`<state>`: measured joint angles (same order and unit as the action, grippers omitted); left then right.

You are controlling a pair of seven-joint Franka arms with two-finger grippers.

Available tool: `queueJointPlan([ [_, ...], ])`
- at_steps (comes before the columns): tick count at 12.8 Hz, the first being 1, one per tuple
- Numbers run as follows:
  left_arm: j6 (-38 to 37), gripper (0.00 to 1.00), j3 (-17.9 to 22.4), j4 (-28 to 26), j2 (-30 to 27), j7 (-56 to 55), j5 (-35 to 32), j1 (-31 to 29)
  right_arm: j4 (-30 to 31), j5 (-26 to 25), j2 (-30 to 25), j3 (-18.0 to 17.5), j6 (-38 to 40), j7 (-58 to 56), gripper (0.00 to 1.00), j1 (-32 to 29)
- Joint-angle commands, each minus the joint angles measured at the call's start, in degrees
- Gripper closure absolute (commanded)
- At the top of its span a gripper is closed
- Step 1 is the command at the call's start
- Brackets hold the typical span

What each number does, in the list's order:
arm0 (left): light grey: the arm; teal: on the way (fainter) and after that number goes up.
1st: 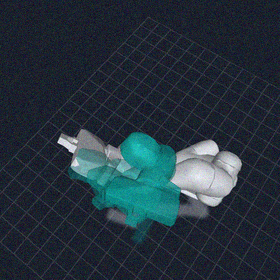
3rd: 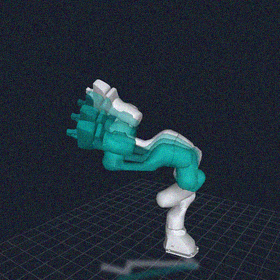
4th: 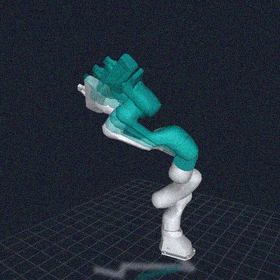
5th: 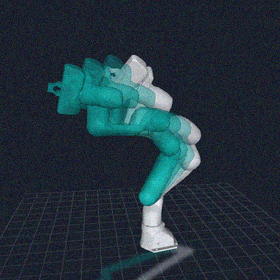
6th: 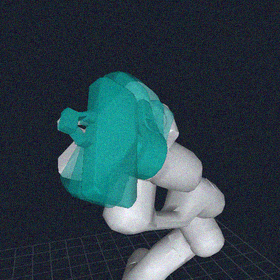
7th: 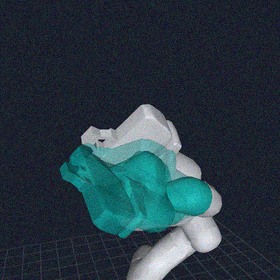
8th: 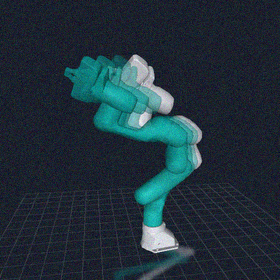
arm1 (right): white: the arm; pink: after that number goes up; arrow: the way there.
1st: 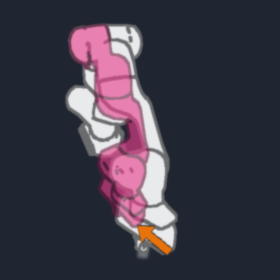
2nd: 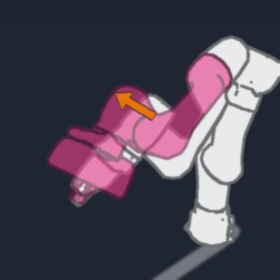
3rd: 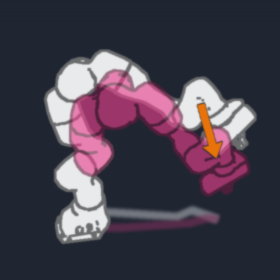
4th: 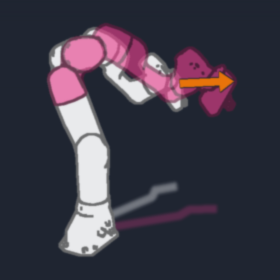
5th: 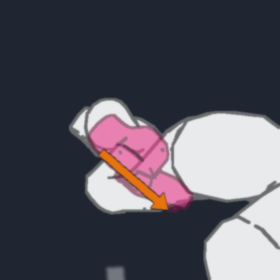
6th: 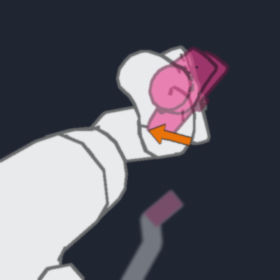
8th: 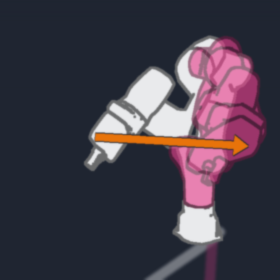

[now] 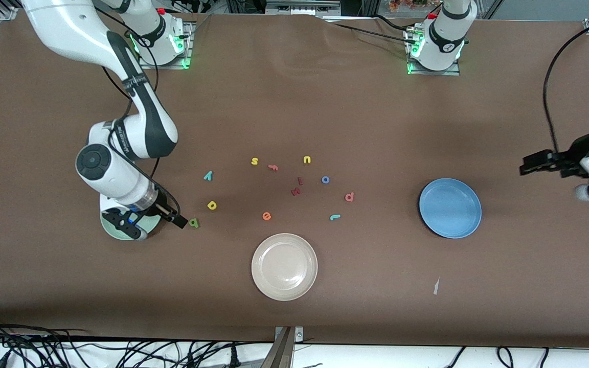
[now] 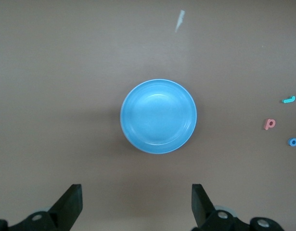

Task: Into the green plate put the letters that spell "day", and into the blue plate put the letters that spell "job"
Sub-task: 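Move the right gripper to the green b while the left gripper reaches letters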

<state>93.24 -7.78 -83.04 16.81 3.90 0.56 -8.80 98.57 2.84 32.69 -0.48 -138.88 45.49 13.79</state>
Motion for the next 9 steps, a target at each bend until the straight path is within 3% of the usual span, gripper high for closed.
queueJointPlan([
  [1, 3.34, 0.00, 0.13, 0.60, 2.51, 0.06, 1.72, 4.12, -4.08, -0.02, 5.79, 1.01, -3.14, 5.21, 0.00, 1.94],
  [5, 10.80, 0.00, 0.30, -1.85, 7.08, -5.36, 4.54, 12.64, -7.86, 0.06, 10.10, 2.76, -3.76, 10.22, 0.00, 4.40],
  [9, 29.05, 0.00, 0.30, -12.82, 7.70, -12.84, 4.19, 21.51, -8.22, 0.24, 11.34, 3.47, -3.76, 14.88, 0.00, 5.02],
])
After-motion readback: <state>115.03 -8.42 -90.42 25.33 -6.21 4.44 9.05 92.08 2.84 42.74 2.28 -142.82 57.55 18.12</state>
